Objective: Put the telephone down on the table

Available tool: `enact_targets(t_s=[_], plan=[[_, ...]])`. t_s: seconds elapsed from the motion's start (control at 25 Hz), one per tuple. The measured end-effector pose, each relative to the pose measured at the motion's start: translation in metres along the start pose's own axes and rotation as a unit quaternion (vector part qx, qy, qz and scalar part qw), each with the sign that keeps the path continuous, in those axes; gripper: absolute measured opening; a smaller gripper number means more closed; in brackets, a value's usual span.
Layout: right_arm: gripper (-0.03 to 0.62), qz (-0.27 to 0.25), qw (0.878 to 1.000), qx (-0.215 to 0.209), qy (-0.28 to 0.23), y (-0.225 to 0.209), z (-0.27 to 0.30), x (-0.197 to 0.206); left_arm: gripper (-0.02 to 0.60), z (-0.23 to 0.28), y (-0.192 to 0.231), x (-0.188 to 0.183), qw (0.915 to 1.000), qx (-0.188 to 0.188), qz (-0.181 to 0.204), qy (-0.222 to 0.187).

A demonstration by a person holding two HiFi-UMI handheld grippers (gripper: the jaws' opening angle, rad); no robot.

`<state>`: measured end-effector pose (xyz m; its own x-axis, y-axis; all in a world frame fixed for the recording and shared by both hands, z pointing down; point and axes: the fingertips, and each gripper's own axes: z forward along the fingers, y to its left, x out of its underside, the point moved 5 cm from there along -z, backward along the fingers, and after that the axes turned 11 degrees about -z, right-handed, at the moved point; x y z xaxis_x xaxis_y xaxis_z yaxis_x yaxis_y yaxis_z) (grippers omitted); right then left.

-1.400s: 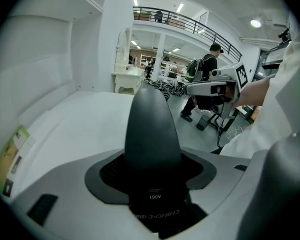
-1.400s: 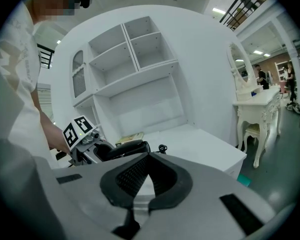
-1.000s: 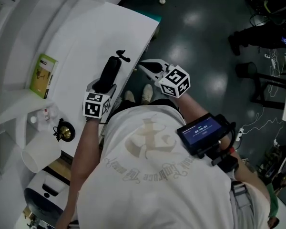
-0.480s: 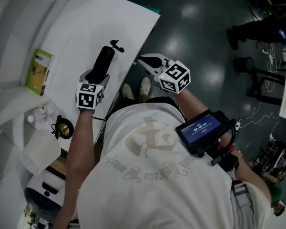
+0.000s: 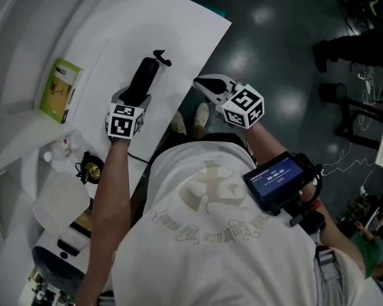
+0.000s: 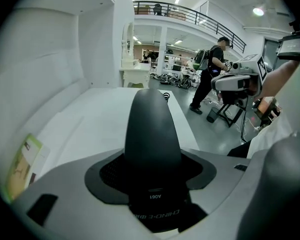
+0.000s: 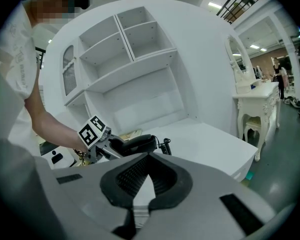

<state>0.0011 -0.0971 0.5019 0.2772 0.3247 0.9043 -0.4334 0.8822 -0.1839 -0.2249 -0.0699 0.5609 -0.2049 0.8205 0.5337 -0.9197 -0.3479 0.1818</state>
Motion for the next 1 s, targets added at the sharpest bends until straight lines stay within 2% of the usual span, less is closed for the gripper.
enact_targets(t_s=[0.44,1.0], plan=[[0.015,0.003,1.000,-0.011,0.012,0.005,0.004,-0.004,0.278,0.010,0.039,-0.004,0.9997,-0.024,-0.004,0.009],[0.015,0.015,1.000,0.005,0.022,0.002,0.000,0.002,0.278,0.040,0.046,0.012,0.9975,-0.029,0.014,0.062]])
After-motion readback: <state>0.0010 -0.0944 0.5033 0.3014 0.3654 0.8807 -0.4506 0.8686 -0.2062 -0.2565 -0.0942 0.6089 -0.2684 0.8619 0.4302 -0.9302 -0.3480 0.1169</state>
